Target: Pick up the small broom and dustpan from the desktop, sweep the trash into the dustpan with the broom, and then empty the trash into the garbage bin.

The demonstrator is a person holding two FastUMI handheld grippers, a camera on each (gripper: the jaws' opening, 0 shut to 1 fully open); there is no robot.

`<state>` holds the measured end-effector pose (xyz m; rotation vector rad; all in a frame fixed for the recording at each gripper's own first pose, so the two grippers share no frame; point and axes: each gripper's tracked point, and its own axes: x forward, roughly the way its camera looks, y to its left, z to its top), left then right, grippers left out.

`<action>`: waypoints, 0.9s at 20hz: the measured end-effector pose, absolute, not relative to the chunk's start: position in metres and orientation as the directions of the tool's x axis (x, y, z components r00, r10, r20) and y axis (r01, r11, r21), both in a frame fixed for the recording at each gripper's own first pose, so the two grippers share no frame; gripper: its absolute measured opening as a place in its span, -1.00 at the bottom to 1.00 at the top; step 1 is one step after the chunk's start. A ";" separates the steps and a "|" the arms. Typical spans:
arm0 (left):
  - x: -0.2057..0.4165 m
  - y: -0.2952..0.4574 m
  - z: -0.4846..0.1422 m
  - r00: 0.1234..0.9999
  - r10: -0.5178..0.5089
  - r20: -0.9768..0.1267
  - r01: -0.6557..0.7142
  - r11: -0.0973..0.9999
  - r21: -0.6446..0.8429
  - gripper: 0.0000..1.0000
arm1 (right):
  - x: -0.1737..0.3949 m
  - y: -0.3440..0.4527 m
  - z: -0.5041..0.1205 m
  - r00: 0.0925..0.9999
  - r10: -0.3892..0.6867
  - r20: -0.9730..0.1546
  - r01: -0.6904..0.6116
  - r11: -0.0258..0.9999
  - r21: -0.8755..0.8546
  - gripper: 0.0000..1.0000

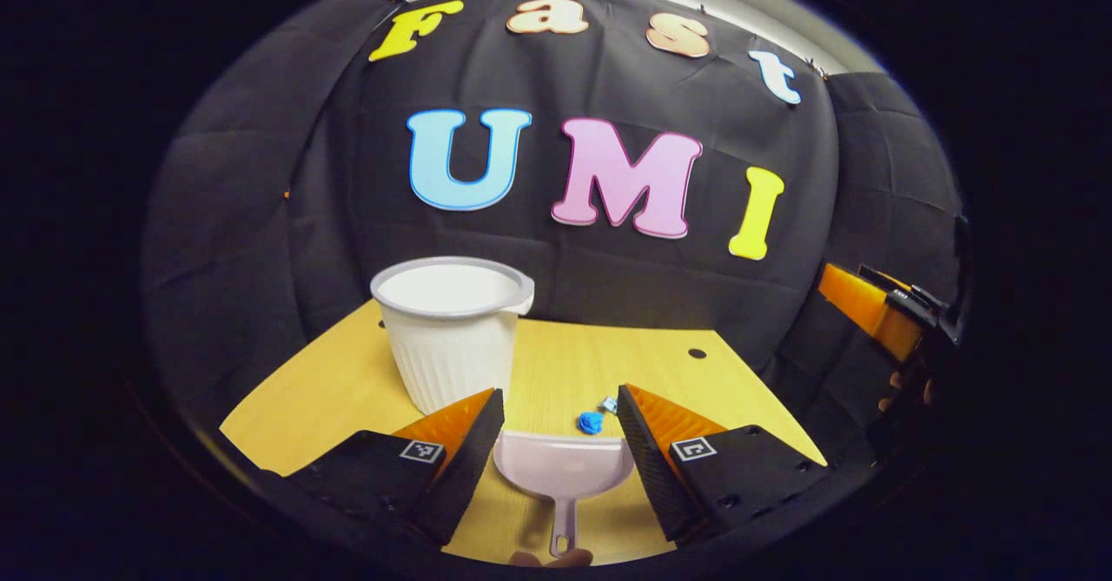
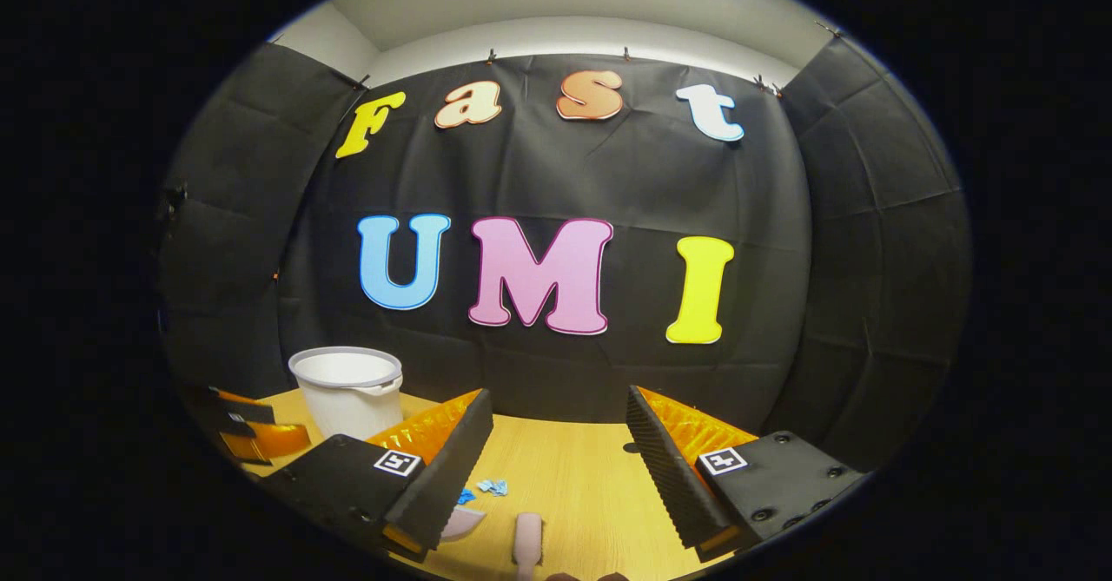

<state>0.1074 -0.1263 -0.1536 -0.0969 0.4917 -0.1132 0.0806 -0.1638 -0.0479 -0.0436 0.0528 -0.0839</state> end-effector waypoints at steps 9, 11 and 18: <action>0.070 -0.170 -0.305 0.539 -0.135 -0.831 0.068 0.991 -0.116 0.60 | 0.081 -0.170 -0.128 0.975 0.005 -0.224 -0.025 0.996 -0.086 0.99; 0.067 -0.174 -0.333 0.474 -0.103 -0.874 0.035 0.995 -0.099 0.59 | 0.074 -0.173 -0.153 0.954 0.019 -0.300 -0.031 0.999 -0.035 1.00; 0.075 -0.170 -0.380 0.252 -0.084 -0.964 -0.040 0.995 -0.097 0.60 | 0.045 -0.186 -0.222 0.867 0.023 -0.497 0.014 0.998 0.069 1.00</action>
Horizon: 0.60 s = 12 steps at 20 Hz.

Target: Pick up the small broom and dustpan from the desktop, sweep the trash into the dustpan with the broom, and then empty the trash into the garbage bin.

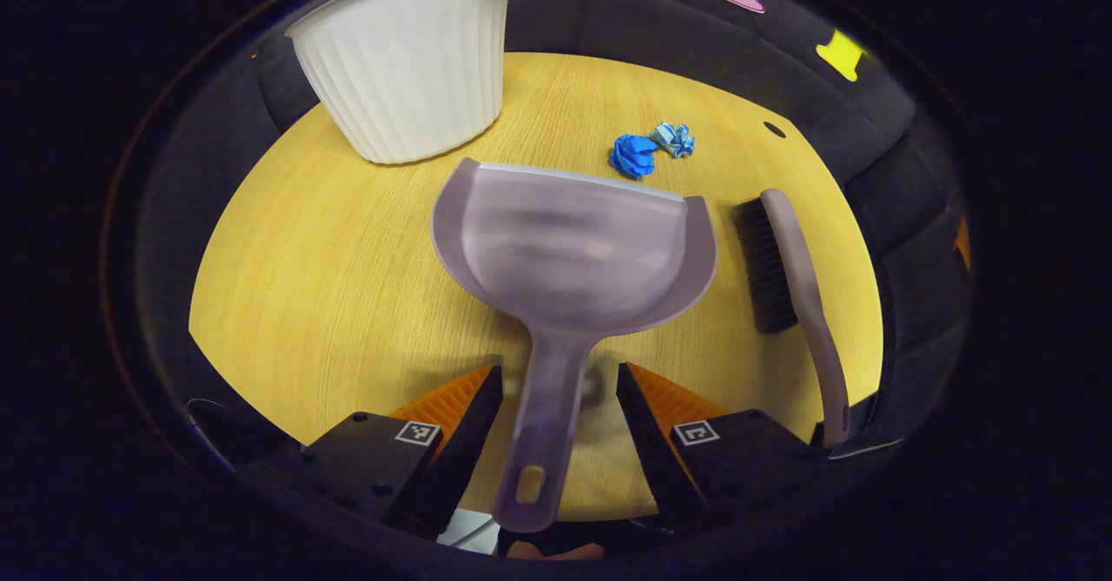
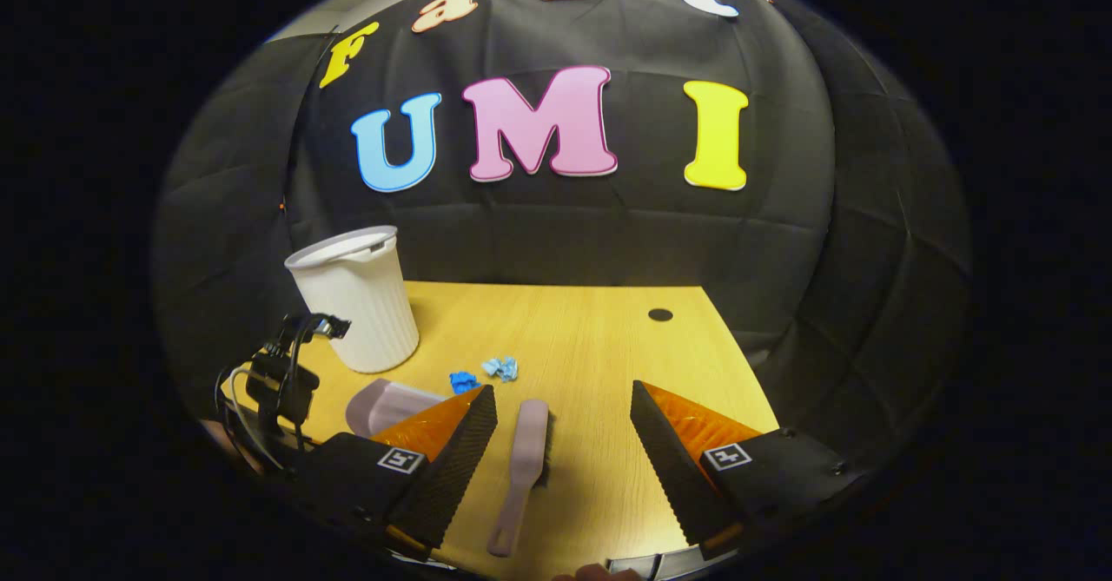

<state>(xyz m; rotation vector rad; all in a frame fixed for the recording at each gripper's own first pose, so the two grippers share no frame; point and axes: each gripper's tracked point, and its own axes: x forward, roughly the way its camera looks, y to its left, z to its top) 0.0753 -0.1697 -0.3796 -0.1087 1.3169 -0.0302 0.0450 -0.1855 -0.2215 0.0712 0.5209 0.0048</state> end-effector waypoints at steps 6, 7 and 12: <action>0.088 -0.156 -0.392 0.135 -0.034 -0.990 -0.019 0.999 -0.037 0.53 | 0.033 -0.188 -0.254 0.799 0.034 -0.600 0.019 0.996 0.082 1.00; 0.089 -0.156 -0.391 0.124 -0.037 -0.992 -0.019 0.999 -0.039 0.49 | 0.030 -0.185 -0.261 0.781 0.039 -0.623 0.010 0.997 0.076 1.00; 0.096 -0.159 -0.390 0.083 -0.046 -0.995 0.040 0.998 -0.043 -0.05 | 0.023 -0.176 -0.288 0.696 0.079 -0.714 -0.016 0.995 0.094 1.00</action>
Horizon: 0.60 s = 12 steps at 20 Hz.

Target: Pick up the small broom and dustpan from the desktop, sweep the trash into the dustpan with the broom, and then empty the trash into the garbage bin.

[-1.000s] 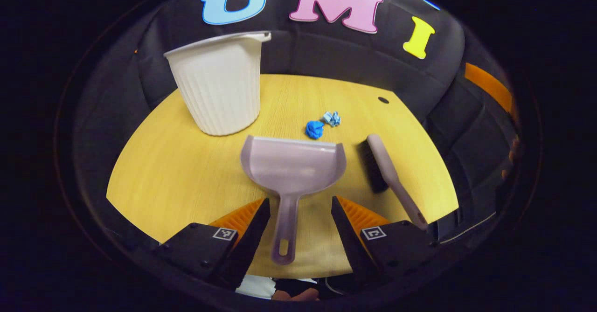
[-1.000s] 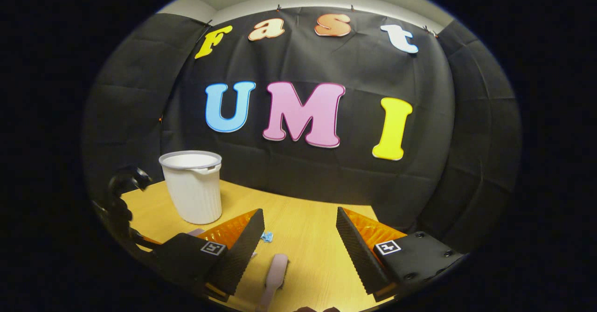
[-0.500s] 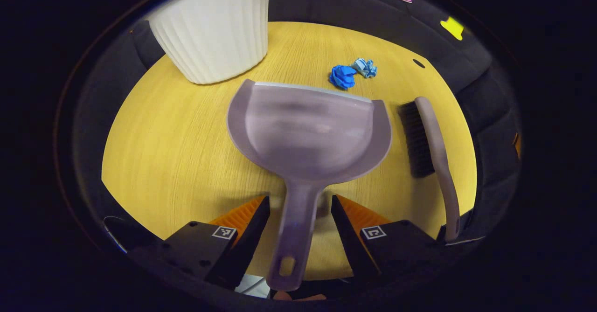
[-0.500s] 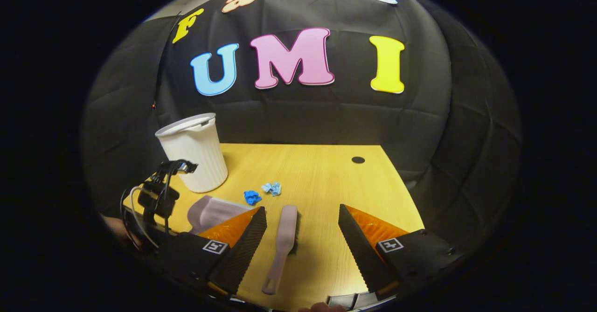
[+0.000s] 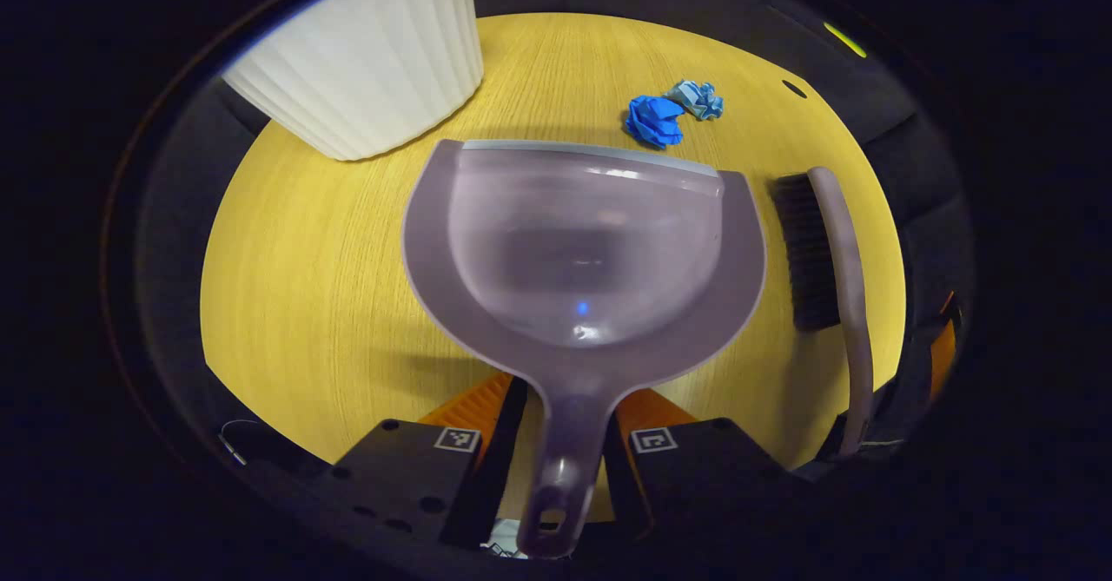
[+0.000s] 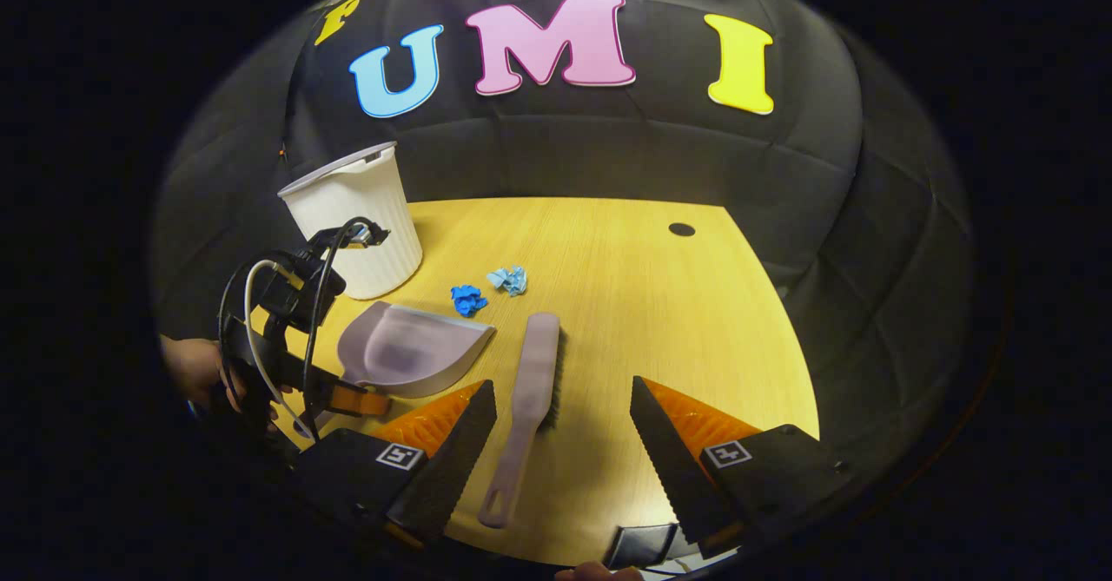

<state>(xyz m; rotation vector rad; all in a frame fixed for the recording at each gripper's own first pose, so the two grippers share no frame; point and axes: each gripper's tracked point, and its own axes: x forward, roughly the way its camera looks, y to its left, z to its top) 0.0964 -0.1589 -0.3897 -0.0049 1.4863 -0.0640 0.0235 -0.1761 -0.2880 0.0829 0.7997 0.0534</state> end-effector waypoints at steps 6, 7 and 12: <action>0.096 -0.168 -0.389 0.078 -0.094 -0.993 0.038 0.995 -0.091 -0.39 | 0.018 -0.163 -0.307 0.579 0.120 -0.806 0.008 0.988 0.153 1.00; 0.097 -0.169 -0.389 0.088 -0.103 -0.991 0.034 0.994 -0.101 -0.41 | 0.013 -0.161 -0.314 0.528 0.118 -0.841 0.016 0.989 0.149 0.98; 0.091 -0.177 -0.387 0.160 -0.170 -0.972 -0.041 0.983 -0.179 -0.41 | 0.009 -0.144 -0.344 0.322 0.150 -0.935 0.007 0.987 0.161 0.96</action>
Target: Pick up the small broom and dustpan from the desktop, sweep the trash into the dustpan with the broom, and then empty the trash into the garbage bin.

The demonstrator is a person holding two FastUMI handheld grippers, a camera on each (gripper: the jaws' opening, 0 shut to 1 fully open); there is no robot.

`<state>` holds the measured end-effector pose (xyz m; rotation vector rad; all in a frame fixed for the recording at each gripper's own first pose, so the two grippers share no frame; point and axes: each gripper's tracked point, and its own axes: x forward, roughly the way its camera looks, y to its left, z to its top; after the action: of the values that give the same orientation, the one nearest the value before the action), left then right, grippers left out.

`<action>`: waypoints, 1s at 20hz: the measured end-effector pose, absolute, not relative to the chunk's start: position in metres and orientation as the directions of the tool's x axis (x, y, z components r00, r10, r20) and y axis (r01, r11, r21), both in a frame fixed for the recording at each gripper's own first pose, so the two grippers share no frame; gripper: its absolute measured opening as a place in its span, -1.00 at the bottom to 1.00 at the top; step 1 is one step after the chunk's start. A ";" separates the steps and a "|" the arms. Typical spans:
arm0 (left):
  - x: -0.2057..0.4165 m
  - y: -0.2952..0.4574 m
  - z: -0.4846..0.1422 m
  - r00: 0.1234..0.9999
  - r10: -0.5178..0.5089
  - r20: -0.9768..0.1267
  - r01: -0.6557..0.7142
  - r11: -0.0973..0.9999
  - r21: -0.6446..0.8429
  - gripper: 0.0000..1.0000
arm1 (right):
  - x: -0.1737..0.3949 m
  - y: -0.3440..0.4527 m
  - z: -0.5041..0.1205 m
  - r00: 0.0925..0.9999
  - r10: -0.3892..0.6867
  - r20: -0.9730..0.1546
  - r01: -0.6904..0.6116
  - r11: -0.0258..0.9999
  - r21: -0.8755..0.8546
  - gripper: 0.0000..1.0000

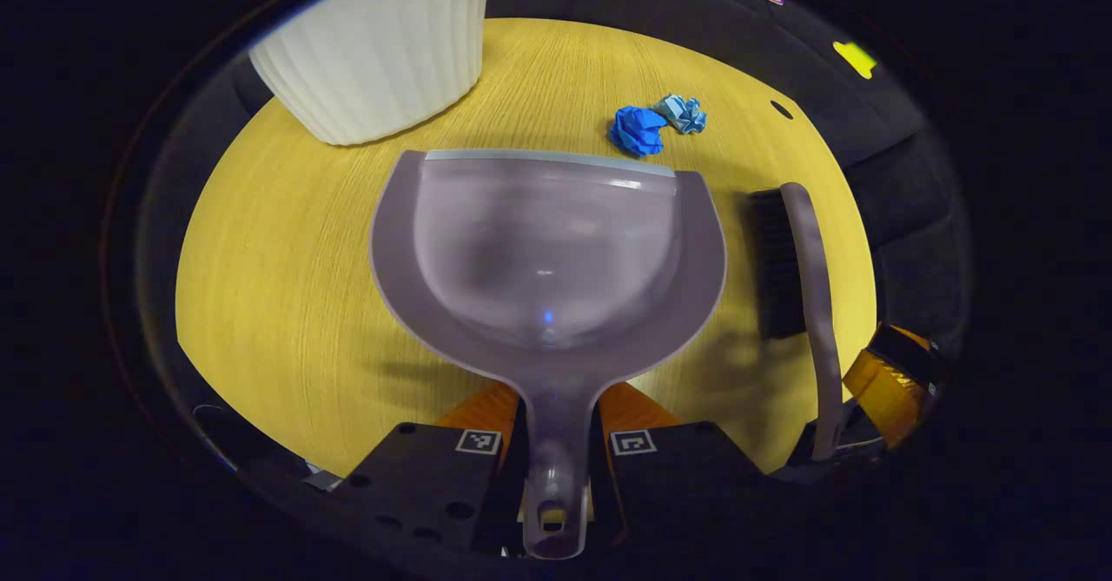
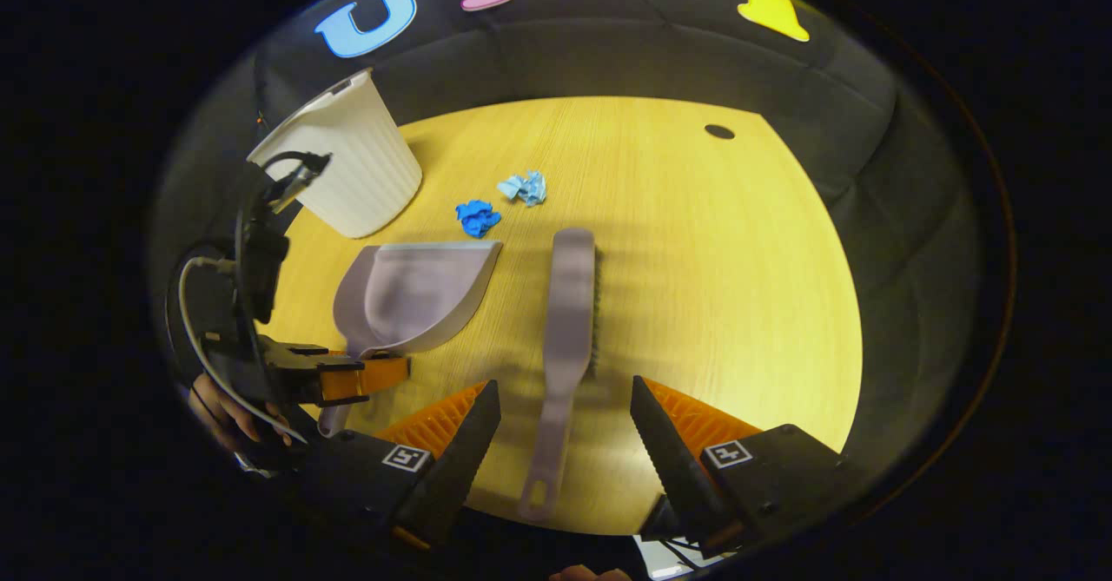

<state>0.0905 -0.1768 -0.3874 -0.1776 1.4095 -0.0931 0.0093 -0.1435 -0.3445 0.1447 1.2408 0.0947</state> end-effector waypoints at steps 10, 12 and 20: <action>0.089 -0.178 -0.389 0.254 -0.208 -0.945 -0.030 0.974 -0.223 -0.41 | -0.002 -0.147 -0.409 0.012 0.083 -0.996 0.130 0.988 0.084 0.98; 0.088 -0.178 -0.389 0.258 -0.219 -0.941 -0.023 0.972 -0.232 -0.41 | -0.006 -0.142 -0.413 -0.017 0.071 -0.997 0.110 0.992 0.068 0.76; 0.088 -0.177 -0.388 0.265 -0.242 -0.933 -0.020 0.966 -0.256 -0.39 | 0.014 -0.147 -0.421 0.007 0.013 -1.000 0.032 0.999 0.013 -0.35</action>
<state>0.0879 -0.1766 -0.3882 -0.2345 1.2973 -0.1519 0.0137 -0.1466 -0.4212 0.0349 1.5636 -0.0147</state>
